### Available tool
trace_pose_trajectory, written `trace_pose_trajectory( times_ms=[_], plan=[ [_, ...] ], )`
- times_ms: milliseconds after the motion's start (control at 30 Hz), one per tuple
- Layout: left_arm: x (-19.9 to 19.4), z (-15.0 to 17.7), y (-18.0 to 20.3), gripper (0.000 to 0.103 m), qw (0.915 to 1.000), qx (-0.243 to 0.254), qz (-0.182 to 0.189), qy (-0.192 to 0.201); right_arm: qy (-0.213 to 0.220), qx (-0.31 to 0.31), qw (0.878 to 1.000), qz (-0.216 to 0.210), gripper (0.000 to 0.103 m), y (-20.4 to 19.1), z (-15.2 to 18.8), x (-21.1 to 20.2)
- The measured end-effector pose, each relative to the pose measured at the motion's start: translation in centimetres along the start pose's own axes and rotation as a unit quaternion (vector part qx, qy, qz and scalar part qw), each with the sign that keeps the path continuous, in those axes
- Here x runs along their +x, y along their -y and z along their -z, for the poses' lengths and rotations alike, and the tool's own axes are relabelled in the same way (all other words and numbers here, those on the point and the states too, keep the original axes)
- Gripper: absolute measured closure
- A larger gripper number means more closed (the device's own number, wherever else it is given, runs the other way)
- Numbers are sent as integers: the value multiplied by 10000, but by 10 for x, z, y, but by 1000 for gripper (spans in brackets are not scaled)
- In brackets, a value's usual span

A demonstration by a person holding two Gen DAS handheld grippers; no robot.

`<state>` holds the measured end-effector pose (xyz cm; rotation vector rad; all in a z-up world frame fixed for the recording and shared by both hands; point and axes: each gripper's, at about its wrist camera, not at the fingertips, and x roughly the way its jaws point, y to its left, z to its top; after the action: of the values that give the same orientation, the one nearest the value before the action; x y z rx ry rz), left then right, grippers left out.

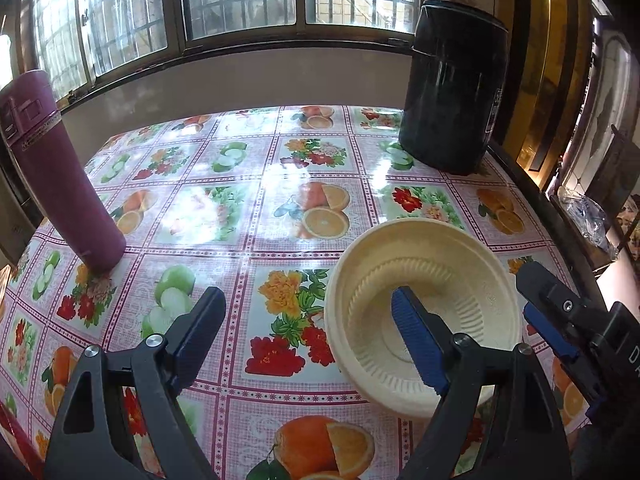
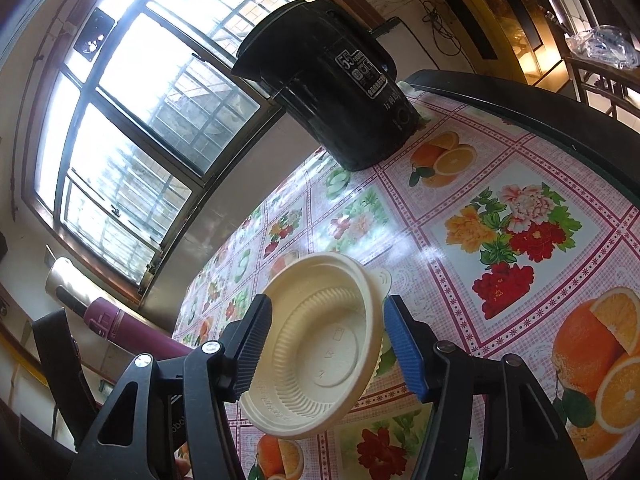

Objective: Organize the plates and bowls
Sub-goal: 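Position the right gripper around the beige bowl's rim and close it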

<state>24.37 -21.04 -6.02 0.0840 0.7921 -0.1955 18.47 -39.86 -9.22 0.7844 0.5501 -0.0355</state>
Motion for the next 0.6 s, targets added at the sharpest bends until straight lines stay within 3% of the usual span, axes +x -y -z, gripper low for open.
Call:
trace_pose_trajectory(
  times_ms=[600],
  plan=[
    [14, 5, 0, 17, 9992, 28, 263, -305, -110, -98, 9996, 231, 47, 2, 3, 10]
  ],
)
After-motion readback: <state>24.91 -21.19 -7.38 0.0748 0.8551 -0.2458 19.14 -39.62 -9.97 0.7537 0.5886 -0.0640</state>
